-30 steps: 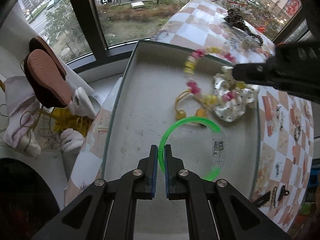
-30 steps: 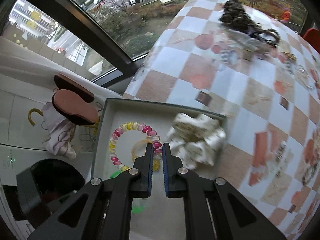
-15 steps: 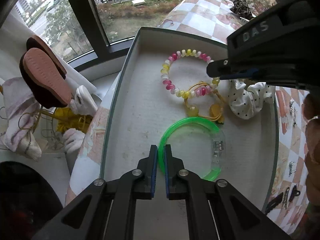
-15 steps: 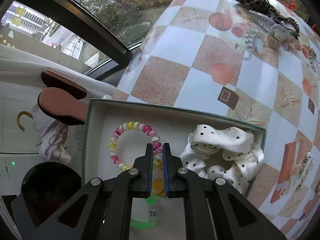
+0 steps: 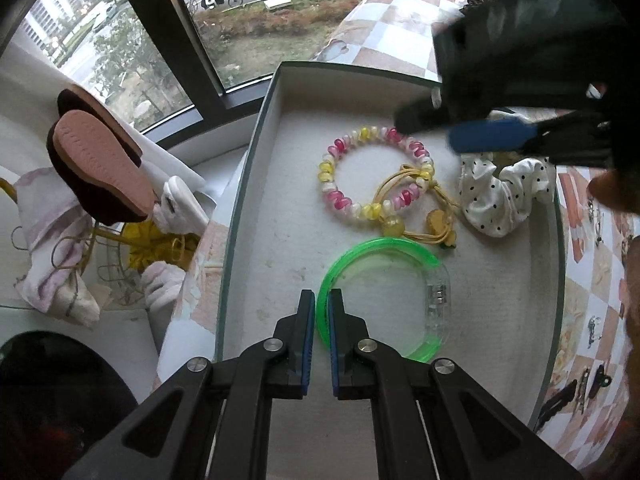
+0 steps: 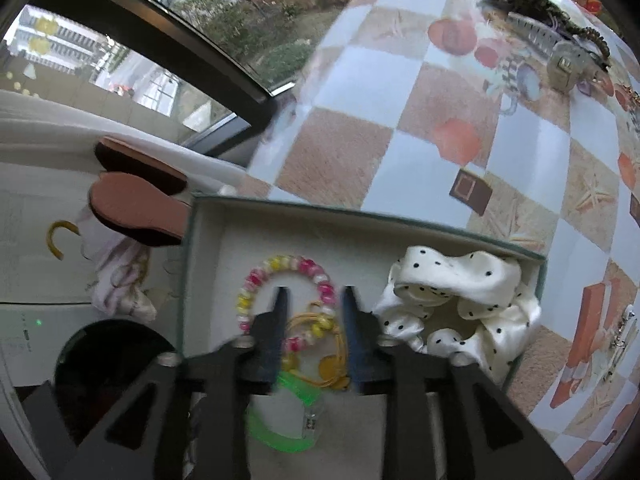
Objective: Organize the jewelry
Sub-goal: 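Carry the bangle and bracelet into the grey tray and open both tools, then reach the left tool to the black fuzzy clip while the right tool reaches the black claw clip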
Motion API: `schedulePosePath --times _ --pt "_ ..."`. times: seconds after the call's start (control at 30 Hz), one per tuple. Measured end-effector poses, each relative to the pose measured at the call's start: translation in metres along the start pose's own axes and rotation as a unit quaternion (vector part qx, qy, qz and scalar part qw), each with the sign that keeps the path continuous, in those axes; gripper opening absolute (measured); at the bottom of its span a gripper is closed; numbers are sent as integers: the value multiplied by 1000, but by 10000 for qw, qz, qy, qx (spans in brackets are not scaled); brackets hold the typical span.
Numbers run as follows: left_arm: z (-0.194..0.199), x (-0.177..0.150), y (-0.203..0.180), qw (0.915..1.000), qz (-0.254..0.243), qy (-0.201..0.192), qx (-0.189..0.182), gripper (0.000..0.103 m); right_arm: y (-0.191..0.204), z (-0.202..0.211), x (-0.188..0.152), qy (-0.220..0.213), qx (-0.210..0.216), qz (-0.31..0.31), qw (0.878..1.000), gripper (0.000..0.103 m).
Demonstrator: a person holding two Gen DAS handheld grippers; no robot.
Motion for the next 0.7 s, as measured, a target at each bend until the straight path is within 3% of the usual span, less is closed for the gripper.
schedulePosePath --times 0.23,0.47,0.5,0.53,0.57,0.63,0.7 --pt "2 0 -3 9999 -98 76 -33 10 -3 39 -3 -354 74 -72 9993 50" --pt "6 -2 -13 9995 -301 55 4 11 -19 70 -39 -498 -8 -275 9984 51" --pt "6 -2 -14 9995 -322 51 14 23 -22 74 -43 -505 -22 -310 9982 51" --pt "7 -3 -15 9994 -342 58 17 48 -26 78 -49 -511 -47 -355 9980 51" --pt "7 -3 -15 9994 -337 43 62 103 -31 83 -56 -530 -69 -419 9977 51" --pt "15 3 -15 9987 -402 -230 234 103 -40 94 -68 -580 -104 -508 9970 52" --pt "17 4 -19 9981 -522 -216 243 103 -49 104 -80 -640 -163 -577 9961 52"
Point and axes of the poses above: each gripper's, at about its wrist camera, not at the fingertips, and z roughly against the way its jaws point, y to its left, x to its top, the point moved 9 cm from there along -z, roughly the way its jaws point, and after that the axes turned 13 degrees about z, right-handed, at the moved point
